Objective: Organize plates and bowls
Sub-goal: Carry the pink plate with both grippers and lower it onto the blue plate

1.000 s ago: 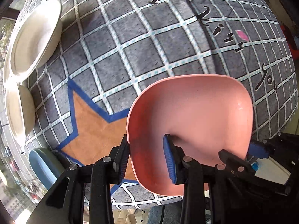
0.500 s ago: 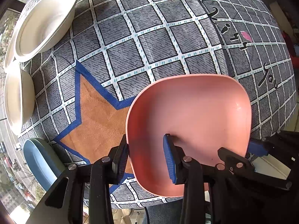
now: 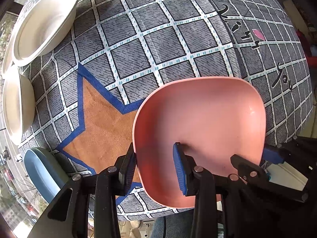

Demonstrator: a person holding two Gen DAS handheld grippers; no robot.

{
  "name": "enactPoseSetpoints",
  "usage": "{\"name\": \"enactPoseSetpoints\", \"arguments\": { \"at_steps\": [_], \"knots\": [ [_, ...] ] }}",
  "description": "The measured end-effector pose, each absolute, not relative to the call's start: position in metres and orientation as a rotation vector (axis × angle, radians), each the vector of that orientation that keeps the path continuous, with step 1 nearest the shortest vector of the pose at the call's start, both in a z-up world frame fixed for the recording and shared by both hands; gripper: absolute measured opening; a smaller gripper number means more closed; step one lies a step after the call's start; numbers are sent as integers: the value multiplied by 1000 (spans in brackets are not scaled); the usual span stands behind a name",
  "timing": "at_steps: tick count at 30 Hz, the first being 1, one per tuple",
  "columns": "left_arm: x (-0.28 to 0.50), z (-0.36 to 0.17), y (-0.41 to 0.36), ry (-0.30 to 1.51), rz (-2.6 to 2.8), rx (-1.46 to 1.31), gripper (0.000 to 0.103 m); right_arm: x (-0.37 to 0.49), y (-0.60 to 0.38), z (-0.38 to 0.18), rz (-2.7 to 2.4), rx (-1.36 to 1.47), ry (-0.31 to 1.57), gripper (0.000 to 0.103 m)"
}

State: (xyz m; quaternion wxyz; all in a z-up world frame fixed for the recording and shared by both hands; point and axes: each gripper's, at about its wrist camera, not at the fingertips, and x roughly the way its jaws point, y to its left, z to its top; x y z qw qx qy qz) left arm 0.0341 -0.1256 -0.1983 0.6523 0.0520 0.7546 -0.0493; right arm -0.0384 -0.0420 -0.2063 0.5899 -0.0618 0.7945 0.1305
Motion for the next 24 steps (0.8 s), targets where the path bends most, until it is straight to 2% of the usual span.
{"name": "enactPoseSetpoints", "arguments": {
  "at_steps": [7, 24],
  "knots": [
    [18, -192, -116, 1718, -132, 123, 39, -56, -43, -188, 315, -81, 1880, 29],
    [-9, -158, -68, 1648, -94, 68, 39, -64, -18, -151, 395, -214, 1799, 29]
  ]
}}
